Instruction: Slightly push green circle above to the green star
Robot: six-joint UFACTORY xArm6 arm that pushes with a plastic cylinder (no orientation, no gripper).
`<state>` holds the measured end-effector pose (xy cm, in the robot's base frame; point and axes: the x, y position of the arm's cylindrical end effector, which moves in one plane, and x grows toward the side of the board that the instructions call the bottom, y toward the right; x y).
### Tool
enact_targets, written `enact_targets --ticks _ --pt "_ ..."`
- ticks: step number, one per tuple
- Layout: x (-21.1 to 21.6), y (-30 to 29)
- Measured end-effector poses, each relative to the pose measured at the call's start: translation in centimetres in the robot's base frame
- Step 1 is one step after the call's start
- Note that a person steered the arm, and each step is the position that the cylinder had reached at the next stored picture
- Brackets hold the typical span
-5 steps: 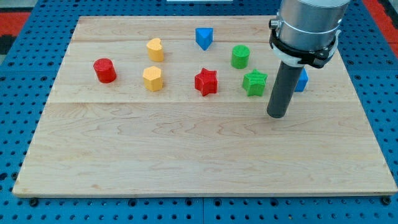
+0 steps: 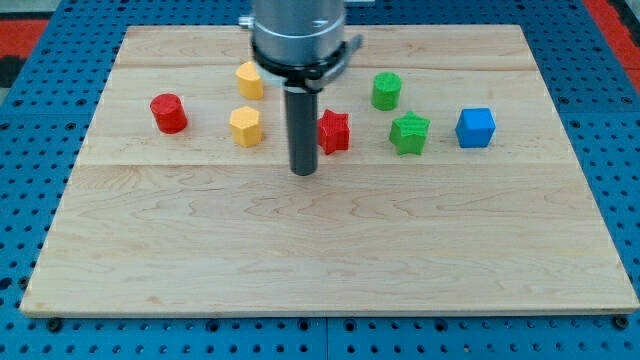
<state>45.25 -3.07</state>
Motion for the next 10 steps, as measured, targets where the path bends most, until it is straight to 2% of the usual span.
enact_targets --ticks 1,4,7,9,10 --pt "1.0 -1.6" --pt "-3.8 -1.7" --pt "-12.2 -2.1" --pt "-15.2 -5.8" --pt "-13.9 -4.1"
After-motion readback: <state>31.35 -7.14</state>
